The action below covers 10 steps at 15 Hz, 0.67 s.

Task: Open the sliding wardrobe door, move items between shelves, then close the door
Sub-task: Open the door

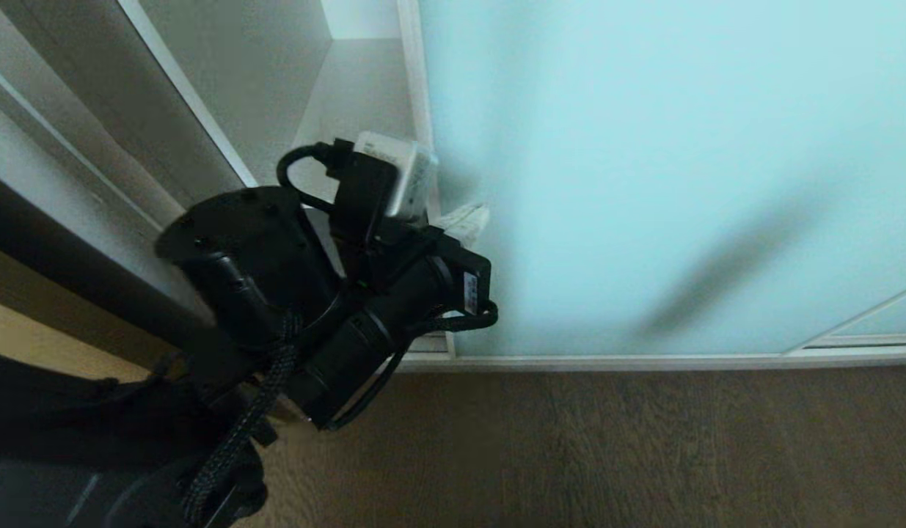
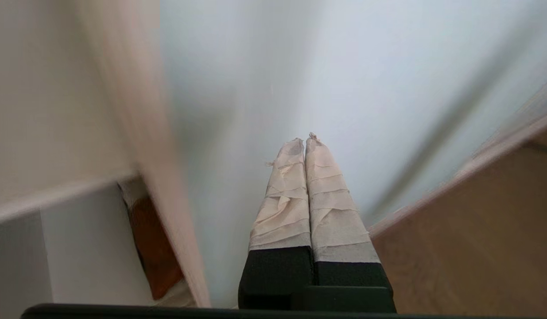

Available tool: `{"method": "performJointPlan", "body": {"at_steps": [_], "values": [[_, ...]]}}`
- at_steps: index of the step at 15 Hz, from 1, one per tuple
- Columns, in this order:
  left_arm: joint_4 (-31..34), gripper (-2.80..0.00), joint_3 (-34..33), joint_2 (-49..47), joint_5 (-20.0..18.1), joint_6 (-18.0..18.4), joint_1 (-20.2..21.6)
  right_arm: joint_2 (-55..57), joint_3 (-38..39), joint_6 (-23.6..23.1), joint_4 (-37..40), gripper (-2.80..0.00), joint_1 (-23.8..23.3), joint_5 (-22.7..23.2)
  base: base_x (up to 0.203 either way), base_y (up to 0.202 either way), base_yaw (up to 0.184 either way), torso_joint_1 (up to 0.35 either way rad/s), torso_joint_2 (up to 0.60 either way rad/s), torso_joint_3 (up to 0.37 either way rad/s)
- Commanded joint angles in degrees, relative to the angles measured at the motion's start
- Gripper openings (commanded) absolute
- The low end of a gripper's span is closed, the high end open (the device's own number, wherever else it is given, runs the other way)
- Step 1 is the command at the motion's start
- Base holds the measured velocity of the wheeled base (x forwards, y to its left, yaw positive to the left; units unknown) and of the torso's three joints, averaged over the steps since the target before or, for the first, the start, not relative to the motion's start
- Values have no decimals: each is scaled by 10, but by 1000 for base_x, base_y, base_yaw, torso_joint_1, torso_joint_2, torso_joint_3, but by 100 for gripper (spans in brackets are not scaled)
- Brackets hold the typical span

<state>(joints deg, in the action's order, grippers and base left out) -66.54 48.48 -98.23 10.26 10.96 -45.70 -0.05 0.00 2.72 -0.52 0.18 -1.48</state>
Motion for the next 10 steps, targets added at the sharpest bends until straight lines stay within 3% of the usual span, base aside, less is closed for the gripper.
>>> {"method": "performJointPlan", "body": {"at_steps": [1, 4, 6, 10], "values": [[18, -280, -11, 92, 19, -1, -10, 0, 1, 1, 0, -280, 0, 0, 0, 0, 0, 0, 0, 0], [75, -280, -14, 136, 60, -5, 7, 0, 0, 0, 0, -280, 0, 0, 0, 0, 0, 0, 0, 0], [76, -280, -6, 99, 67, -6, 26, 0, 0, 0, 0, -280, 0, 0, 0, 0, 0, 0, 0, 0], [64, -280, 105, -22, 68, -6, 61, 0, 0, 0, 0, -280, 0, 0, 0, 0, 0, 0, 0, 0]]}}
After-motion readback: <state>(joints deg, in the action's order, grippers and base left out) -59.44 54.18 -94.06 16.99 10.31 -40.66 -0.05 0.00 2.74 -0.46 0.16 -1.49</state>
